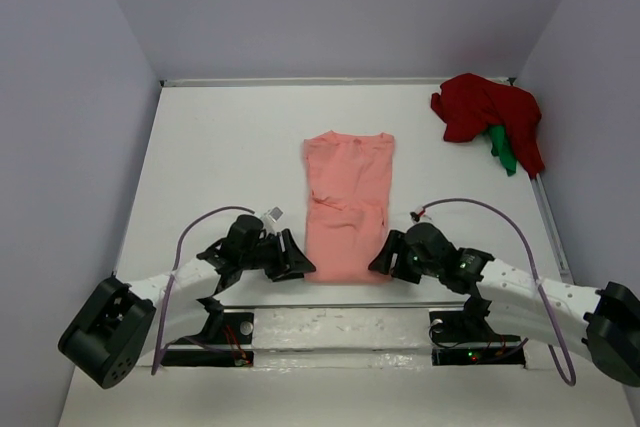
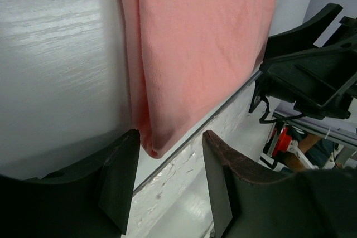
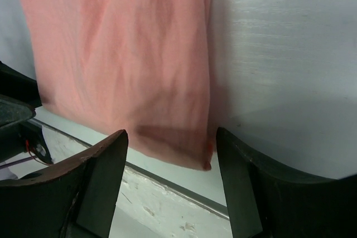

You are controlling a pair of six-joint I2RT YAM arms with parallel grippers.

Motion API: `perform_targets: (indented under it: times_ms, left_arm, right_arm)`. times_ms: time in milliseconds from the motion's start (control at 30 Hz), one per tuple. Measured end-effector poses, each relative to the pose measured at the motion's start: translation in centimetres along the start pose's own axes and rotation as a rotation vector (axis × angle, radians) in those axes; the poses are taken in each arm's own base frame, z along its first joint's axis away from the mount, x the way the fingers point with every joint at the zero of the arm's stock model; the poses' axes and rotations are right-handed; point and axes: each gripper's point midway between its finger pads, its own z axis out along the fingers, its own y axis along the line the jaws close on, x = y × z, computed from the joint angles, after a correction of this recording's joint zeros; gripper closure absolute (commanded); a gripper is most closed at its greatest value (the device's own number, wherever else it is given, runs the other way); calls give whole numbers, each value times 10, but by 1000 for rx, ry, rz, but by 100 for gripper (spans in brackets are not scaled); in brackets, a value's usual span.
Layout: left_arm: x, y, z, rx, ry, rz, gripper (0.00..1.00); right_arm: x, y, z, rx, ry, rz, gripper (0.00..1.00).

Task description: Fold and stack the t-shirts

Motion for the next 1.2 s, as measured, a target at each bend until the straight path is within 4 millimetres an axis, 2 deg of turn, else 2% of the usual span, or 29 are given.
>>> perform_targets:
  times_ms: [300,733,900,1200]
  left_arm:
    - [10,-6,2,1,38,0,42]
    - [12,-4,4,-13,43,-9,42]
    - [14,3,5,-42,57,-26,42]
    - [13,4,6,-71,59,-28,42]
  right_arm:
    - [-6,-8,-12,68,-19,-3,30]
    - [-3,-16,-16,108,-7,22,30]
    - [1,-20,-13,132,9,27,30]
    - [0,-1,5,60,22,49,30]
